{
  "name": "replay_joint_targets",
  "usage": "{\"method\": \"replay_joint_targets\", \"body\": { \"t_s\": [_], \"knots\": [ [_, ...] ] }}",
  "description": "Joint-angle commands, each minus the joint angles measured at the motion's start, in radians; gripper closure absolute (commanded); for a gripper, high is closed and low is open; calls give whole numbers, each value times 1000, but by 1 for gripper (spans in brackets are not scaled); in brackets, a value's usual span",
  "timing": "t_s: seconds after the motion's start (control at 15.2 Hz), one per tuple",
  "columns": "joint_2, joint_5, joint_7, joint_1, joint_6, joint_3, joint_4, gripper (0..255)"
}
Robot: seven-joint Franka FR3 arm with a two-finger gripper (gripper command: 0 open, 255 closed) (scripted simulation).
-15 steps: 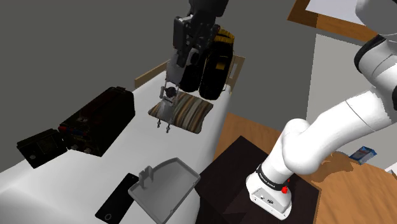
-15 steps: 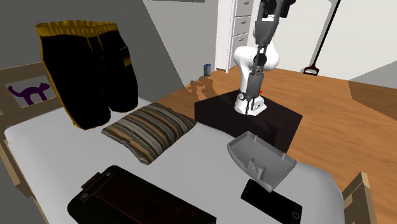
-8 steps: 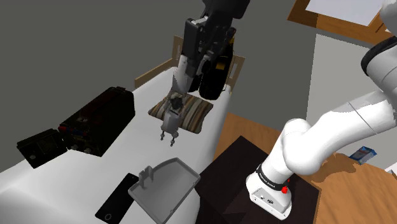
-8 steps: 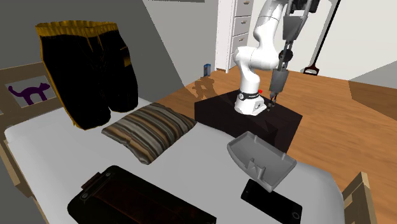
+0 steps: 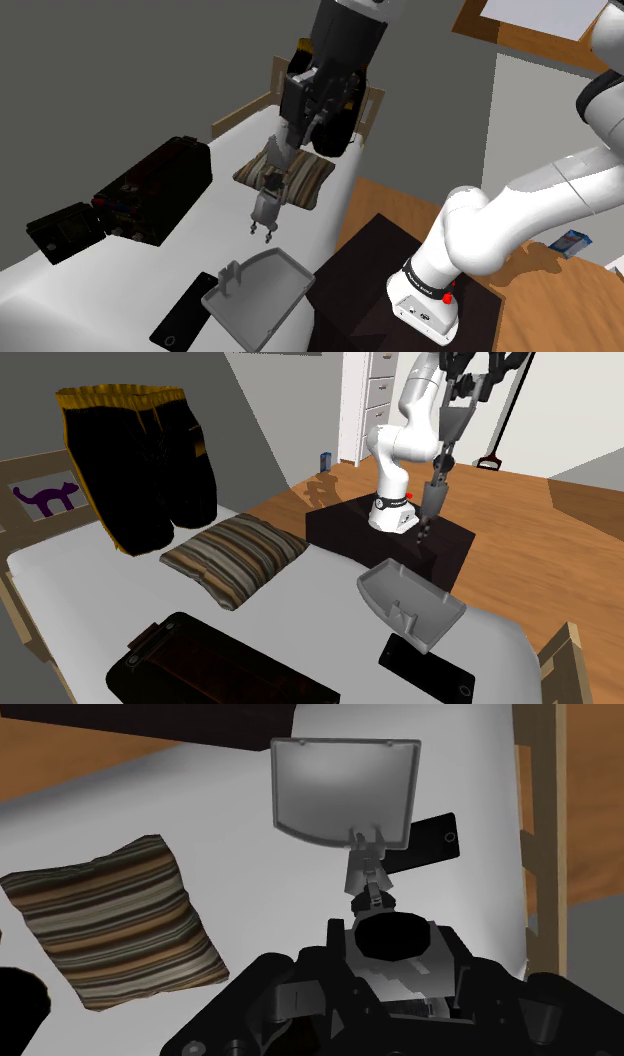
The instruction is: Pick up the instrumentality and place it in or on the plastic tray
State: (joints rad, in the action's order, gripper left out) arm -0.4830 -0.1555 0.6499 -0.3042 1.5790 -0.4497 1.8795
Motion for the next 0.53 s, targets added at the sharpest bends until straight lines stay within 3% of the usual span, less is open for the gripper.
{"method": "replay_joint_targets", "body": {
  "t_s": [0.0, 0.46],
  "knots": [
    [-12, -5, -2, -3, 28, -1, 38, 255],
    [-43, -19, -8, -13, 118, -6, 158, 255]
  ]
}}
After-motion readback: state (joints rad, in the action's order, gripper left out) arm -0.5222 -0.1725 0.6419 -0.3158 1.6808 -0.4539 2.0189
